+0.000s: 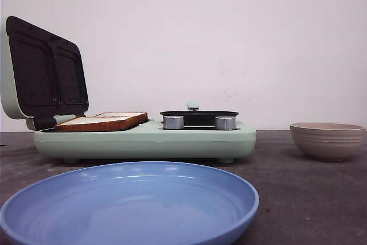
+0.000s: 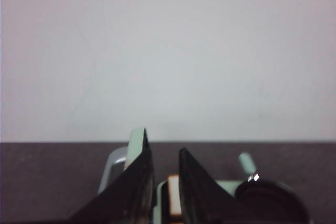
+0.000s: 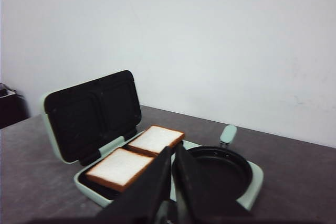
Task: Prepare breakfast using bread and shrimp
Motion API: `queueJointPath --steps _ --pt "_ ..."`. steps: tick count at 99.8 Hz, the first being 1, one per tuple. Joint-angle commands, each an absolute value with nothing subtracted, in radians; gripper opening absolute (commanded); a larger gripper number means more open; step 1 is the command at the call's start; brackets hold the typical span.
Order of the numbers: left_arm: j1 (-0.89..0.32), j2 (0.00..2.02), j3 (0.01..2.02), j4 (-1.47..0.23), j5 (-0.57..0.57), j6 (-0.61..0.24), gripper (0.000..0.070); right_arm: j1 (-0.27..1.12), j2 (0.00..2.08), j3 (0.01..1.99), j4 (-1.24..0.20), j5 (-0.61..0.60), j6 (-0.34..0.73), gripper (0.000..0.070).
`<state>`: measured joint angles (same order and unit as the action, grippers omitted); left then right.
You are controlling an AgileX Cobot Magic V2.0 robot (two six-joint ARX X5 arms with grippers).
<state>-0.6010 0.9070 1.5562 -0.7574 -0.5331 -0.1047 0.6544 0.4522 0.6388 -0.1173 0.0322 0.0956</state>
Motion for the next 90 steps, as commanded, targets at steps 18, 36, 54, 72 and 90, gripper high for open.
queueJointPath --steps 18,36,54,72,90 --pt "-0.273 1.092 1.642 -0.835 -0.029 -0.211 0.0007 0.664 0.455 0.641 -0.122 0.021 0.128 0.0004" --pt "-0.078 1.197 1.645 -0.879 0.078 -0.210 0.0008 0.664 0.454 0.641 -0.153 0.015 0.131 0.0004" --pt "0.070 1.234 1.645 -0.917 0.078 -0.100 0.0007 0.664 0.454 0.641 -0.189 0.015 0.131 0.0004" --pt "0.214 1.296 1.645 -0.933 0.163 -0.060 0.0008 0.664 0.454 0.641 -0.189 0.015 0.131 0.0004" --pt "0.296 1.385 1.645 -0.927 0.478 -0.072 0.0010 0.664 0.454 0.641 -0.189 0.015 0.127 0.0004"
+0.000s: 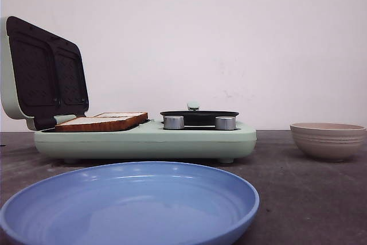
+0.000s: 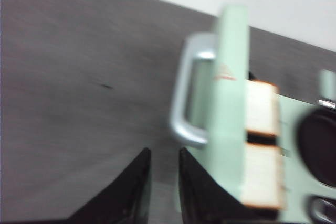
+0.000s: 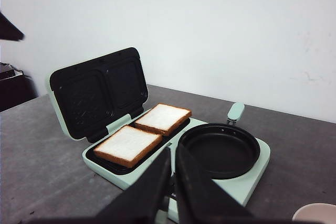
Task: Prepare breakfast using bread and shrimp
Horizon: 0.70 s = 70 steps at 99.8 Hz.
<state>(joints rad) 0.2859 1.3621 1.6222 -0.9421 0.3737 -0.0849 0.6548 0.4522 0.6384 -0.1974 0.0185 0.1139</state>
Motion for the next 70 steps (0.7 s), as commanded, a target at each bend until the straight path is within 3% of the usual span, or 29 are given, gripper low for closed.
queueJointPath --steps 1,8,17,20,36,70 --pt "0.299 1.390 1.645 -0.926 0.487 -0.072 0.0011 0.664 0.454 0.641 -0.189 0.015 0.127 0.0004" --pt "0.319 1.419 1.645 -0.911 0.529 -0.062 0.0056 0.664 0.454 0.641 -0.190 0.015 0.127 0.0004" --pt "0.336 1.454 1.645 -0.895 0.533 -0.058 0.0247 0.664 0.454 0.641 -0.191 0.017 0.127 0.0004" --pt "0.339 1.466 1.645 -0.891 0.535 -0.054 0.0276 0.664 0.454 0.641 -0.192 0.018 0.127 0.0004" --pt "0.370 1.537 1.645 -0.883 0.614 -0.030 0.0273 0.664 0.455 0.641 -0.203 0.027 0.123 0.0004" --pt "0.428 1.690 1.646 -0.750 0.895 -0.239 0.0276 0.663 0.455 0.641 -0.216 0.028 0.128 0.0004"
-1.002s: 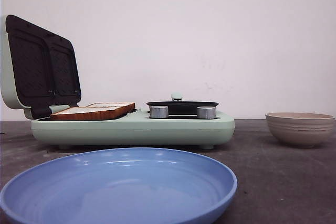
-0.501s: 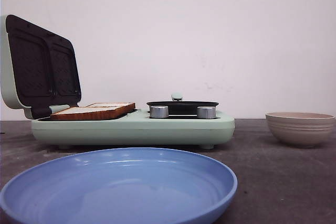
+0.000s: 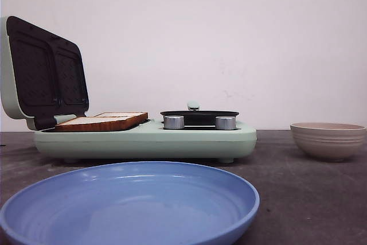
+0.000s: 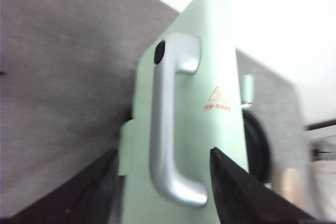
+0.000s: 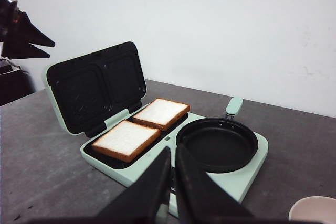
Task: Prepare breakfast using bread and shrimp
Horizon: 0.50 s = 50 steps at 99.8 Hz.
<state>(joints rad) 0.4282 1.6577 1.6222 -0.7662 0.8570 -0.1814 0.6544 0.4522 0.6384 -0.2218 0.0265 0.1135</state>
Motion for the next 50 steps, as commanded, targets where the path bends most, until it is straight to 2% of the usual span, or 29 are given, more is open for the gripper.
queueJointPath --steps 1,11,20,50 --pt "0.428 1.693 1.646 -0.750 0.897 -0.240 0.0276 0.664 0.455 0.641 -0.217 0.028 0.128 0.0004" --pt "0.420 1.730 1.646 -0.739 0.900 -0.242 0.0295 0.664 0.455 0.641 -0.218 0.028 0.130 0.0004" --pt "0.413 1.746 1.646 -0.728 0.900 -0.243 0.0367 0.664 0.455 0.641 -0.218 0.028 0.132 0.0004" --pt "0.403 1.794 1.646 -0.710 0.963 -0.256 0.0363 0.664 0.455 0.641 -0.219 0.043 0.144 0.0004"
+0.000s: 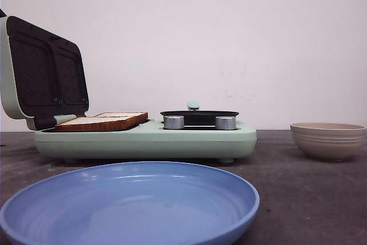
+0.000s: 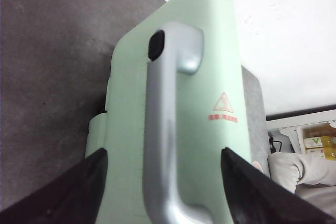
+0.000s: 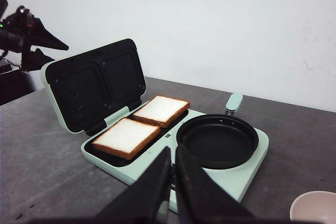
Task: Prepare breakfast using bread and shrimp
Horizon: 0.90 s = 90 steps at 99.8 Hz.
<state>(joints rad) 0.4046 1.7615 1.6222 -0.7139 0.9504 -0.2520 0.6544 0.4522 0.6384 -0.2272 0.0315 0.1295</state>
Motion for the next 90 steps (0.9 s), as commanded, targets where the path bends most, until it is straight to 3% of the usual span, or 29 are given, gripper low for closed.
queueJointPath --steps 1,51,77,87,90 --pt "0.403 1.796 1.646 -0.710 0.963 -0.256 0.0363 0.664 0.455 0.641 -0.219 0.044 0.144 0.0004" --pt "0.363 1.863 1.646 -0.694 0.963 -0.256 0.0339 0.663 0.455 0.641 -0.218 0.062 0.144 0.0004" --pt "0.361 1.864 1.646 -0.663 0.966 -0.257 0.0123 0.663 0.455 0.641 -0.218 0.085 0.144 0.0004" --pt "0.361 1.864 1.646 -0.662 0.966 -0.256 0.0003 0.663 0.456 0.641 -0.218 0.088 0.144 0.0004" --pt "0.361 1.864 1.646 -0.661 0.966 -0.256 0.0000 0.663 0.456 0.641 -0.218 0.088 0.144 0.0004"
